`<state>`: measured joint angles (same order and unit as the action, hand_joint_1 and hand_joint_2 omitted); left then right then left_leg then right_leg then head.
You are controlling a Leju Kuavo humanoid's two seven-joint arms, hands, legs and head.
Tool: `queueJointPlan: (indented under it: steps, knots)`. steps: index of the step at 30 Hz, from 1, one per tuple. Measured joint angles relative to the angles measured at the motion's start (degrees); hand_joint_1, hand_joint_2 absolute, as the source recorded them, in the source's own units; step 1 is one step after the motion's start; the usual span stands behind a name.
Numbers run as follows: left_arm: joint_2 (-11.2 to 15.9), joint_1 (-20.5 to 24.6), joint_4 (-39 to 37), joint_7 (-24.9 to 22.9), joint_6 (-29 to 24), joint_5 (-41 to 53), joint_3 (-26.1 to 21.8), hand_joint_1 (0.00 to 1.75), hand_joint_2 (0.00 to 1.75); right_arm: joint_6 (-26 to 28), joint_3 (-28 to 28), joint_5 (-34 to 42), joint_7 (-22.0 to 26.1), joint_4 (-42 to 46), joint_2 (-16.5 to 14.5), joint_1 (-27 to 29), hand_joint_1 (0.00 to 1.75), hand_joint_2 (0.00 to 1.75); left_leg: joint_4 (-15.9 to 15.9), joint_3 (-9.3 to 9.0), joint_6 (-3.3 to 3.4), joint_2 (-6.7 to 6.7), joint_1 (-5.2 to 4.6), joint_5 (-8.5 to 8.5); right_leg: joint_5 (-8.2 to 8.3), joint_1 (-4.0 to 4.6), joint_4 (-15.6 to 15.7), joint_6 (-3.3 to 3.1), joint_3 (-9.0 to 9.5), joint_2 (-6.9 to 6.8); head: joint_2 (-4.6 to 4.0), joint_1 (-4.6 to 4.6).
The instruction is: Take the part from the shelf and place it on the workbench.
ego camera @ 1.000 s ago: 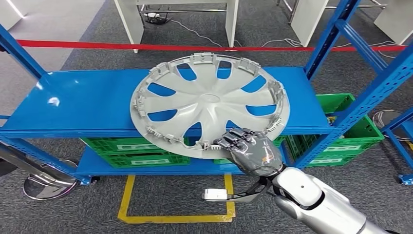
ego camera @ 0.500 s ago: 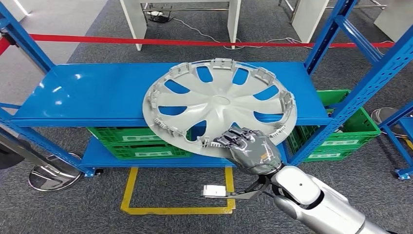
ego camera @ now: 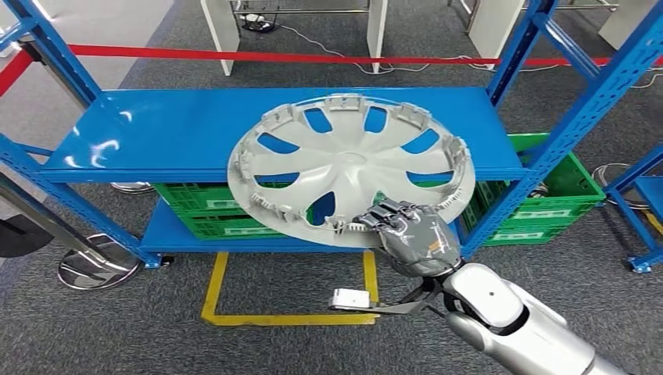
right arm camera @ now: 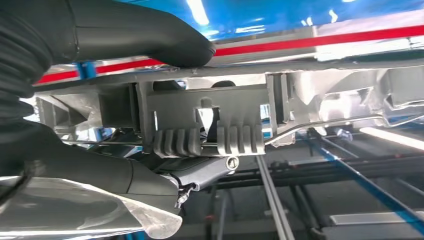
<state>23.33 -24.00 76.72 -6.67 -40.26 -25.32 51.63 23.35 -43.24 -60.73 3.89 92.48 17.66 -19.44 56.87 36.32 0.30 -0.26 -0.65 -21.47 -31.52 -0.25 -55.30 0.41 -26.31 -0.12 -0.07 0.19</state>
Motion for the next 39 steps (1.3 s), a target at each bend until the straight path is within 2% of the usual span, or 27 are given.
queueJointPlan:
  steps: [1,2,4,6,7,8,9,11,13,14,16,17,19,21,22,23,24,26,28,29,31,32,34,36,37,38,39]
  knots:
    - [0.0,-0.1,0.0,-0.1,0.0,0.3,-0.1,0.0,0.0,-0.2,0.1,-0.2,0.0,0.1,0.0,-0.1,1.75,1.75,0.1,0.21,-0.33,-0.04,0.1,-0.03,0.51,-0.05,0.1,-0.31,-0.51,-0.1,0.0,0.07]
    - [0.0,-0.2,0.0,-0.3,0.0,0.5,-0.2,0.0,0.0,-0.3,0.1,-0.3,0.0,0.1,0.1,-0.1,1.75,1.75,0.9,0.6,-0.69,-0.08,0.18,-1.09,1.07,-0.17,0.2,-0.73,-1.03,-0.24,0.0,0.0]
    - [0.0,-0.3,0.0,-0.4,0.0,0.7,-0.5,0.0,0.0,-0.6,0.2,-0.5,0.0,0.4,0.1,-0.2,1.75,1.75,6.0,2.17,-1.4,-0.1,0.53,-6.34,2.32,-0.37,0.3,-1.39,-2.06,-0.58,0.0,-0.15]
    - [0.0,-0.2,0.0,-0.2,0.2,1.2,-0.7,0.0,0.0,-1.3,0.3,-0.4,-0.1,0.8,0.1,-0.4,1.75,1.75,13.6,3.77,-2.05,-0.06,0.93,-11.42,3.63,-0.35,0.2,-1.53,-3.43,-0.72,0.0,-0.26]
    - [-0.3,0.2,-0.2,0.4,0.7,1.7,-0.6,0.0,0.0,-1.9,0.4,-0.4,-0.1,0.9,0.1,-0.5,1.75,1.75,16.1,3.8,-2.28,-0.05,1.09,-12.0,4.3,-0.35,0.1,-1.44,-4.32,-0.78,0.0,-0.24]
    - [-0.7,1.1,-0.8,1.3,1.4,2.0,-0.4,0.0,0.0,-2.8,0.3,-0.5,-0.3,1.0,0.0,-0.8,1.75,1.75,16.8,3.0,-2.43,-0.04,1.2,-11.25,4.92,-0.36,0.0,-1.3,-5.27,-0.85,0.0,-0.27]
    - [-1.5,2.5,-2.2,2.6,2.4,2.0,-0.1,0.0,0.0,-3.7,0.3,-0.6,-0.6,1.1,-0.2,-1.2,1.75,1.75,15.2,1.2,-2.46,-0.04,1.29,-9.73,5.52,-0.38,-0.2,-1.11,-6.2,-0.92,0.0,-0.27]
    - [-3.7,5.8,-6.2,5.6,4.4,0.8,0.5,0.0,0.0,-5.1,0.0,-0.7,-1.4,1.2,-0.8,-2.0,1.75,1.75,7.3,-4.69,-2.09,-0.04,1.3,-7.7,6.55,-0.34,-0.7,-0.61,-7.8,-1.06,0.0,-0.28]
    - [-5.8,8.3,-10.2,8.3,5.6,-1.1,0.8,0.0,0.0,-5.7,-0.4,-0.5,-2.1,1.2,-1.5,-2.8,1.75,1.75,0.2,-9.26,-1.37,-0.07,1.12,-8.25,7.49,-0.23,-1.1,-0.03,-8.69,-1.14,0.0,-0.19]
    - [-6.6,9.1,-11.9,9.3,5.8,-1.9,0.9,0.0,0.0,-5.8,-0.6,-0.4,-2.2,1.1,-1.9,-3.1,1.75,1.75,-1.4,-10.01,-1.0,-0.08,0.97,-8.7,7.99,-0.21,-1.2,0.29,-8.94,-1.15,0.0,-0.2]
    - [-7.6,9.7,-14.0,10.1,5.5,-3.1,1.1,0.0,0.0,-5.8,-1.1,0.0,-2.5,1.1,-2.4,-3.7,1.75,1.75,-1.6,-9.37,-0.13,0.05,0.93,-8.06,8.58,-0.34,-1.2,0.96,-9.35,-1.03,0.0,-0.24]
    - [-7.9,9.9,-14.7,10.1,5.2,-3.5,1.2,0.0,0.0,-5.8,-1.4,0.2,-2.6,1.1,-2.5,-3.9,1.75,1.75,-1.6,-8.88,0.39,0.16,0.97,-7.52,7.73,-0.41,-1.8,1.24,-9.89,-0.9,0.0,-0.22]
    - [-8.2,10.3,-15.4,10.0,4.3,-4.3,1.5,0.0,0.0,-5.9,-1.9,0.6,-2.7,1.0,-2.7,-4.4,1.75,1.75,-1.7,-7.52,1.23,0.35,1.06,-6.19,3.02,-0.49,-6.0,1.57,-11.73,-0.51,0.0,-0.03]
    - [-8.3,10.5,-15.9,9.9,3.5,-5.2,1.9,0.0,0.0,-6.0,-2.5,1.0,-2.8,0.8,-2.9,-4.9,1.75,1.75,-1.6,-5.71,1.56,0.36,0.9,-4.83,-2.15,-0.48,-13.6,1.71,-13.74,-0.24,0.0,0.14]
    - [-8.4,10.6,-16.1,9.9,3.2,-5.7,2.1,0.0,0.0,-6.0,-2.9,1.1,-2.9,0.7,-3.0,-5.1,1.75,1.75,-1.6,-4.75,1.57,0.36,0.82,-4.15,-3.05,-0.47,-16.6,1.75,-14.04,-0.18,0.0,0.14]
    - [-8.4,10.7,-16.3,10.0,2.9,-6.3,2.4,0.0,0.0,-6.1,-3.2,1.3,-2.9,0.5,-3.2,-5.3,1.75,1.75,-1.4,-3.81,1.53,0.35,0.76,-3.52,-2.59,-0.46,-17.8,1.74,-13.55,-0.15,0.0,0.14]
    - [-8.4,10.7,-16.4,10.1,2.7,-6.9,2.6,0.0,0.0,-6.1,-3.5,1.4,-3.0,0.4,-3.4,-5.4,1.75,1.75,-1.2,-2.92,1.43,0.35,0.73,-2.97,-1.16,-0.46,-17.0,1.66,-12.09,-0.14,0.0,0.14]
    - [-8.4,10.9,-16.6,10.4,2.2,-8.0,3.2,0.0,0.0,-6.2,-4.1,1.7,-3.1,0.1,-3.7,-6.1,1.75,1.75,-0.7,-1.32,1.1,0.31,0.68,-2.07,1.24,-0.41,-10.1,1.28,-6.59,-0.14,-0.01,0.15]
    - [-8.4,11.2,-16.7,10.9,1.9,-8.9,3.7,0.0,0.0,-6.3,-4.4,2.1,-3.2,-0.2,-4.0,-6.7,1.75,1.75,-0.1,-0.15,0.56,0.3,0.54,-1.19,0.83,-0.23,-2.6,1.02,-1.6,-0.08,-0.01,0.14]
    - [-8.4,11.3,-16.8,11.2,1.8,-9.3,3.8,0.0,0.0,-6.3,-4.5,2.4,-3.2,-0.3,-4.1,-7.0,1.75,1.75,0.1,0.21,0.25,0.31,0.51,-0.71,0.24,-0.1,-0.9,0.9,-0.65,-0.05,-0.01,0.15]
    - [-8.3,11.4,-17.1,11.8,1.6,-10.2,4.4,0.0,0.0,-6.2,-4.7,2.7,-3.1,-0.7,-4.4,-7.3,1.75,1.75,0.1,0.66,-0.42,0.28,0.59,0.11,0.66,-0.05,-0.4,0.34,-1.03,-0.1,0.0,0.21]
    - [-8.3,11.4,-17.3,12.1,1.5,-10.7,4.7,0.0,0.0,-6.3,-4.8,2.8,-3.1,-1.0,-4.5,-7.5,1.75,1.75,0.5,0.98,-0.79,0.24,0.67,-0.46,1.19,-0.12,-0.4,-0.17,-1.5,-0.19,0.0,0.19]
    - [-8.1,11.4,-17.5,12.5,1.3,-11.4,5.2,0.0,0.0,-6.3,-5.1,3.2,-3.1,-1.4,-4.8,-7.9,1.75,1.75,4.0,2.26,-1.53,0.15,0.87,-4.47,2.51,-0.33,-0.3,-1.11,-2.73,-0.41,0.0,0.15]
    - [-8.1,11.7,-17.6,13.0,1.0,-12.1,5.6,0.0,0.0,-6.3,-5.4,3.5,-3.1,-1.7,-5.0,-8.3,1.75,1.75,11.2,4.05,-2.13,0.14,1.07,-9.92,3.76,-0.25,-0.5,-1.46,-4.32,-0.51,0.0,0.14]
    - [-8.1,11.9,-17.7,13.2,0.9,-12.5,5.9,0.0,0.0,-6.3,-5.5,3.7,-3.1,-1.9,-5.0,-8.4,1.75,1.75,14.4,4.48,-2.33,0.14,1.15,-11.35,4.33,-0.22,-0.7,-1.45,-5.23,-0.57,0.0,0.15]
    - [-8.0,12.1,-17.8,13.4,0.8,-12.9,6.2,0.0,0.0,-6.2,-5.6,3.8,-3.1,-2.0,-5.1,-8.5,1.75,1.75,16.2,4.17,-2.44,0.14,1.21,-11.53,4.88,-0.21,-0.9,-1.39,-6.18,-0.61,0.0,0.15]
    - [-8.0,12.2,-17.8,13.6,0.7,-13.3,6.5,0.0,0.0,-6.2,-5.7,3.9,-3.1,-2.2,-5.1,-8.5,1.75,1.75,16.0,2.94,-2.46,0.15,1.25,-10.6,5.38,-0.21,-1.2,-1.28,-7.13,-0.64,0.0,0.15]
